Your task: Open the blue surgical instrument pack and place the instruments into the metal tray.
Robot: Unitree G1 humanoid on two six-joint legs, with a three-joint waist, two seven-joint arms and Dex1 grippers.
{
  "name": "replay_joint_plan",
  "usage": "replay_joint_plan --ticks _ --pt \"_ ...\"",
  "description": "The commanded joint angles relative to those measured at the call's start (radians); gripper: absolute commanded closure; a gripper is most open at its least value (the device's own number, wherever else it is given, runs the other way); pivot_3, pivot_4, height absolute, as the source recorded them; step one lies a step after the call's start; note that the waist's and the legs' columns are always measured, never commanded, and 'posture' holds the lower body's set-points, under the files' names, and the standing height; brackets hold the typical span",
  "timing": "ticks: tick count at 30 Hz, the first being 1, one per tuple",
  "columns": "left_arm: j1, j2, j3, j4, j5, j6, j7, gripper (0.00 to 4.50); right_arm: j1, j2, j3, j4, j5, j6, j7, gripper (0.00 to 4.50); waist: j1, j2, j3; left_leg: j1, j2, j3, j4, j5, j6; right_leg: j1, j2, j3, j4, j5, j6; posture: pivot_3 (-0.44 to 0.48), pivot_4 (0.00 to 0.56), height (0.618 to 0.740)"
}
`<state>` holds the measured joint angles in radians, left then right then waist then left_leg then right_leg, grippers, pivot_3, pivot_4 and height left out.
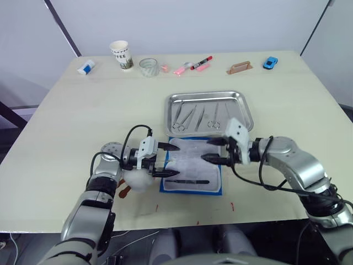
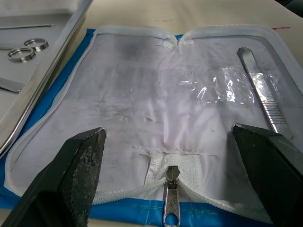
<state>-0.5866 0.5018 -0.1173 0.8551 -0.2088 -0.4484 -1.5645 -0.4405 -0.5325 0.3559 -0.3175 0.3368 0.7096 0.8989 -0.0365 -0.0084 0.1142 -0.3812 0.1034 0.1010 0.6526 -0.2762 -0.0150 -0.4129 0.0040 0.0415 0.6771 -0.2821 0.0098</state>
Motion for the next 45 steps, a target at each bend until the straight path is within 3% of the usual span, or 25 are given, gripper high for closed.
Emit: replay_joint_plan --ticks 1,5,29,45 --pt "0.051 0.006 -0.036 0.033 0.055 0.009 -0.012 0.0 0.014 -0.017 0.058 0.008 -0.073 -0.123 0.027 1.5 0.0 0.0 0.0 0.0 0.0 0.0 0.0 0.0 0.0 0.0 0.0 0.0 0.0 0.0 0.0 0.0 0.15 0.74" --pt "0.063 0.012 -0.037 0.02 0.052 0.012 -0.018 0.0 0.034 -0.034 0.119 0.066 -0.156 -0.229 0.048 1.5 -0.001 -0.002 0.001 0.001 0.0 0.0 0.0 0.0 0.0 0.0 0.0 0.0 0.0 0.0 0.0 0.0 0.15 0.74" --pt "0.079 0.025 -0.039 -0.007 0.05 0.031 -0.028 0.0 0.105 -0.014 0.09 0.003 -0.155 -0.302 0.096 1.5 -0.002 -0.003 0.002 0.001 0.001 0.001 0.0 0.0 0.0 0.0 0.001 0.001 0.0 0.0 0.0 0.0 0.15 0.74" --pt "0.096 0.043 -0.038 -0.027 0.044 0.043 -0.036 0.0 0.132 -0.011 0.151 0.068 -0.298 -0.374 0.066 1.5 -0.005 -0.003 0.001 0.002 0.001 0.001 0.0 0.0 0.0 0.0 0.002 0.002 0.0 0.0 0.0 0.0 0.15 0.74"
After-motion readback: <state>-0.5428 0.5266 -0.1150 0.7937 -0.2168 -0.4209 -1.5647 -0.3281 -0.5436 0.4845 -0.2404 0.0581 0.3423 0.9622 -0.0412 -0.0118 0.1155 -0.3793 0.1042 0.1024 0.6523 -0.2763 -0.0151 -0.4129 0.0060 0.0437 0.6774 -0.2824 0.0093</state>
